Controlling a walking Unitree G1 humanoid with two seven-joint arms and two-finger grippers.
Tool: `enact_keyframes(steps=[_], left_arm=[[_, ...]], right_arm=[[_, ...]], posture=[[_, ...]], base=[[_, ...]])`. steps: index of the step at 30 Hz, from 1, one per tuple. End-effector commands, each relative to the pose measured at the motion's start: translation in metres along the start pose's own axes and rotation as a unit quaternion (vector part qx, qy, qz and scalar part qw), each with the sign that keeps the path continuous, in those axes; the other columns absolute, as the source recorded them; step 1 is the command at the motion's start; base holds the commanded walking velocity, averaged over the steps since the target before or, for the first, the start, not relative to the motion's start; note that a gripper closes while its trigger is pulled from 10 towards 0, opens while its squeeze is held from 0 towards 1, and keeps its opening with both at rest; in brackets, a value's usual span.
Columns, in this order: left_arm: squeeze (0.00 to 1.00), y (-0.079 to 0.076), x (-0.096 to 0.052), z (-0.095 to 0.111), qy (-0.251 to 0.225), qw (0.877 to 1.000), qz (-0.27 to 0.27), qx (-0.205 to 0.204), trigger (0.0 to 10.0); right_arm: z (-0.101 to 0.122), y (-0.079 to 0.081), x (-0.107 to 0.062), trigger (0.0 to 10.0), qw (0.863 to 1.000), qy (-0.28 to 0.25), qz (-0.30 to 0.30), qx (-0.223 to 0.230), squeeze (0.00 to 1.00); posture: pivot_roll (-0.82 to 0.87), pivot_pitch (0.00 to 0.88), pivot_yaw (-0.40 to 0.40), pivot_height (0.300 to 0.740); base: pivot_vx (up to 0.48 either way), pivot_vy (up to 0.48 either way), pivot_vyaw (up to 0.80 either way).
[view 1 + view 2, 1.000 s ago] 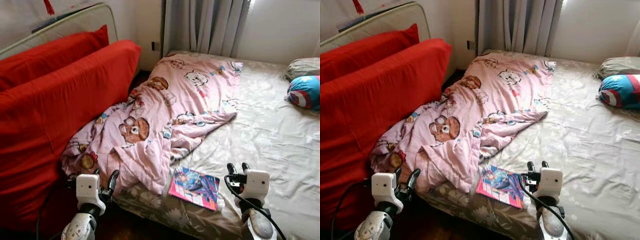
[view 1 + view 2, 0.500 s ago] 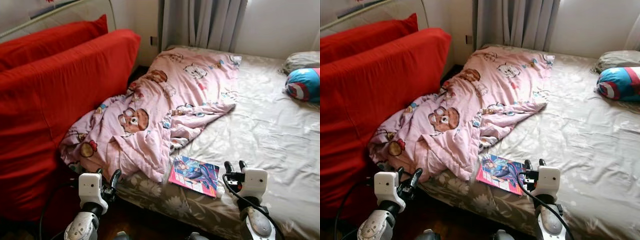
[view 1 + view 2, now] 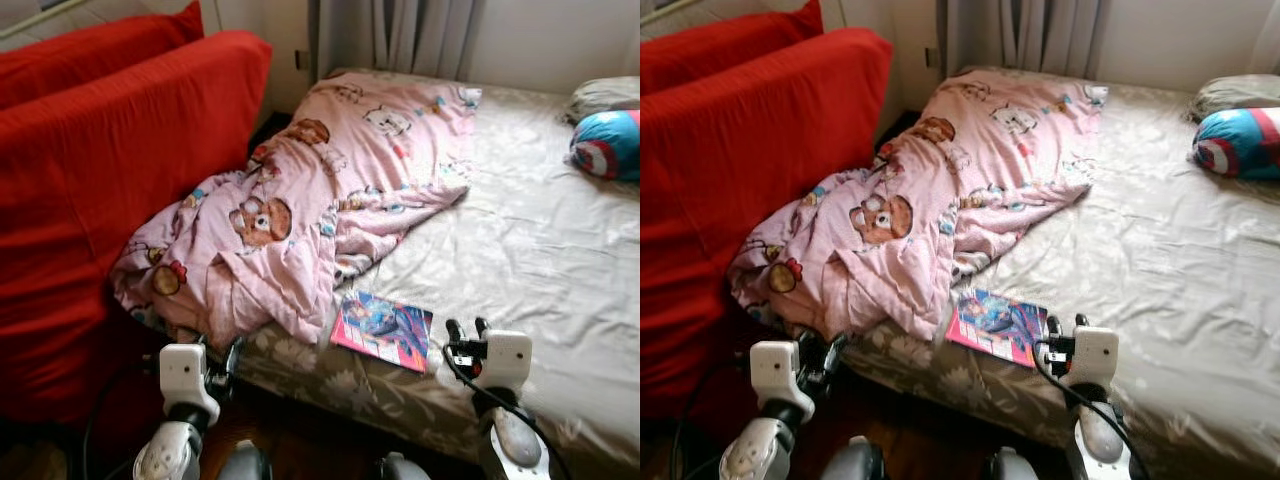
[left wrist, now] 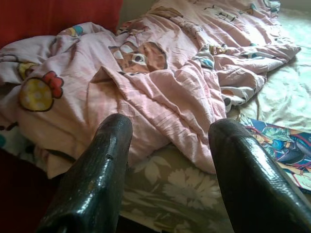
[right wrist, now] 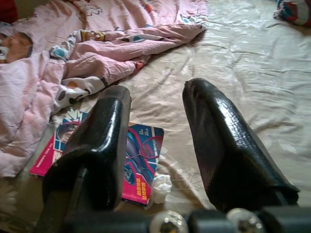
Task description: Clean up the room
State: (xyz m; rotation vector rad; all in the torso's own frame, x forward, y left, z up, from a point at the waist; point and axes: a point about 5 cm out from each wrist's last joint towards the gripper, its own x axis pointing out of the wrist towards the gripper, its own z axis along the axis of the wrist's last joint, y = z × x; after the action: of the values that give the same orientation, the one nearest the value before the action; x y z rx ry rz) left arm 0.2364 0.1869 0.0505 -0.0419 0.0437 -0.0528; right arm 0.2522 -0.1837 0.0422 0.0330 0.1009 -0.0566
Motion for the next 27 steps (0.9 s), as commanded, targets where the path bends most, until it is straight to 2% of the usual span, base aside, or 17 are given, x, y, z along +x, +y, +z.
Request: enact_keyframes(steps=[1, 10, 13, 16, 27], left_arm=[[0.00, 0.001, -0.001, 0.000, 0.004, 1.000, 0.002, 0.001, 10.0], [0.00, -0.002, 0.000, 0.000, 0.006, 1.000, -0.001, -0.002, 10.0], [0.00, -0.002, 0.001, 0.000, 0.007, 1.000, -0.001, -0.002, 10.0], [0.00, -0.003, 0.002, 0.000, 0.005, 1.000, -0.001, -0.002, 10.0], [0.00, -0.005, 0.003, 0.001, 0.004, 1.000, -0.002, -0.002, 10.0]], right_arm=[[-0.002, 0.002, 0.000, 10.0, 1.000, 0.009, 0.003, 0.004, 0.00], [-0.004, 0.002, 0.000, 10.0, 1.000, 0.016, 0.004, 0.001, 0.00], [-0.008, 0.002, 0.000, 10.0, 0.999, 0.034, 0.003, 0.005, 0.00], [-0.006, 0.005, -0.001, 10.0, 1.000, 0.018, 0.012, 0.007, 0.00], [-0.005, 0.011, 0.000, 10.0, 0.999, 0.020, 0.024, 0.015, 0.00]], posture=[[-0.09, 0.133, -0.023, 0.661], [-0.10, 0.140, -0.023, 0.661], [-0.10, 0.141, -0.024, 0.651], [-0.10, 0.141, -0.025, 0.631], [-0.10, 0.145, -0.026, 0.631]], base=[[0.000, 0.000, 0.00], [0.000, 0.000, 0.00], [0.000, 0.000, 0.00], [0.000, 0.000, 0.00], [0.000, 0.000, 0.00]])
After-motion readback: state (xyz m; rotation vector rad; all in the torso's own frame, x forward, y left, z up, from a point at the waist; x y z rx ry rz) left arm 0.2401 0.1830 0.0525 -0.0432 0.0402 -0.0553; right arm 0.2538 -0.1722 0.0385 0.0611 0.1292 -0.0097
